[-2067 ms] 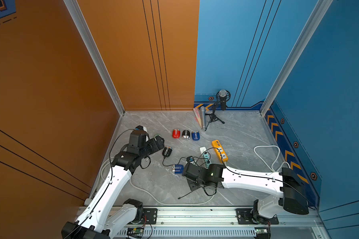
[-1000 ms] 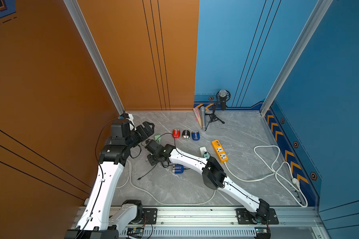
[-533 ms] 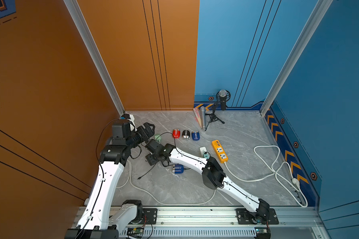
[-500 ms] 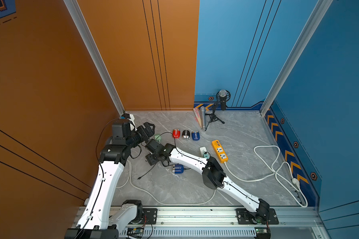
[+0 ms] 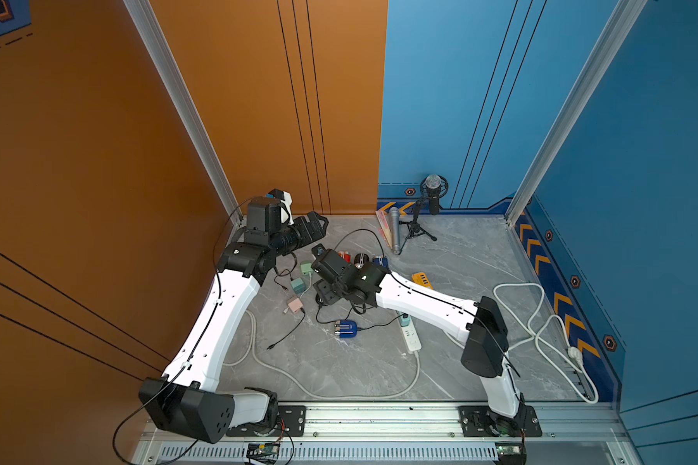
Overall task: Unplug the electric shaver
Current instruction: Place the plug at the center of the board, then remove the plug from the socket.
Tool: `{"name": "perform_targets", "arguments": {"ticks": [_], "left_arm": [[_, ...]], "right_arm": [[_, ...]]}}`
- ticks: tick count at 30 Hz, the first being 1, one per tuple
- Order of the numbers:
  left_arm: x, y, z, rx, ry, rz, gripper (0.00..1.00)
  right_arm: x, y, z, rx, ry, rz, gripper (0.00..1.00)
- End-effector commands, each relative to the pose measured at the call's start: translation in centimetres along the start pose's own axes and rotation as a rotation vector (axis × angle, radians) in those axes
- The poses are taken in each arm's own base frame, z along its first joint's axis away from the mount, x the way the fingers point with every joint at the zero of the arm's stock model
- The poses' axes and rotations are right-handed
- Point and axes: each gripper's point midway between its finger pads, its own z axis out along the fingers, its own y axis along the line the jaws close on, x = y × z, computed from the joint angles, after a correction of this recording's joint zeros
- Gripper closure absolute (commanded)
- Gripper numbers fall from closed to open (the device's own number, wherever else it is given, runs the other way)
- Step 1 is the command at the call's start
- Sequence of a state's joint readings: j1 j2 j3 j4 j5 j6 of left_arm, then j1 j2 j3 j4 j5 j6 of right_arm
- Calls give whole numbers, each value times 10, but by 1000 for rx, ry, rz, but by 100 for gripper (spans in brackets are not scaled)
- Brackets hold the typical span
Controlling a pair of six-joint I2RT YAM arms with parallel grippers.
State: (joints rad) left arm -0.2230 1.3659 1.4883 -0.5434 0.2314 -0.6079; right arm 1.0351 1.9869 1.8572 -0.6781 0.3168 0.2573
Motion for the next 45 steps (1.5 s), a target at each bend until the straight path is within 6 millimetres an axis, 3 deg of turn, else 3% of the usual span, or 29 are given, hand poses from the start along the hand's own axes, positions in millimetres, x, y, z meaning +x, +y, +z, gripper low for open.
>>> {"name": "perform_targets", "arguments": {"ticks": [1, 4, 7, 10, 15, 19, 22, 29, 36, 45], "left_arm": [[4, -5, 22, -29, 26, 39, 6], [19, -3, 55, -67, 79, 45, 6], [44, -4, 91, -81, 165, 24, 7], [80, -11, 128, -91, 259, 21, 8], [144, -27, 181, -84, 418, -11, 11], [190, -38, 207, -79, 530, -66, 16], [217, -36, 219, -96, 591, -114, 19], [269, -19, 222, -207, 710, -193, 21], [276, -1, 213, -350, 695, -175, 22], [292, -3, 218, -428, 692, -125, 21]], "right_arm": [[15, -55, -28, 172, -33, 10, 29], [29, -99, -56, 210, -71, 123, 29], [60, -139, -76, 242, -58, 219, 30], [93, -167, -93, 255, -48, 298, 32], [162, -198, -95, 241, 32, 472, 37], [200, -187, -86, 172, 85, 518, 39], [215, -176, -77, 134, 79, 522, 39], [228, -170, -70, 94, 18, 556, 39], [237, -167, -64, 87, 38, 543, 39], [249, -170, -62, 70, 9, 568, 39]]}}
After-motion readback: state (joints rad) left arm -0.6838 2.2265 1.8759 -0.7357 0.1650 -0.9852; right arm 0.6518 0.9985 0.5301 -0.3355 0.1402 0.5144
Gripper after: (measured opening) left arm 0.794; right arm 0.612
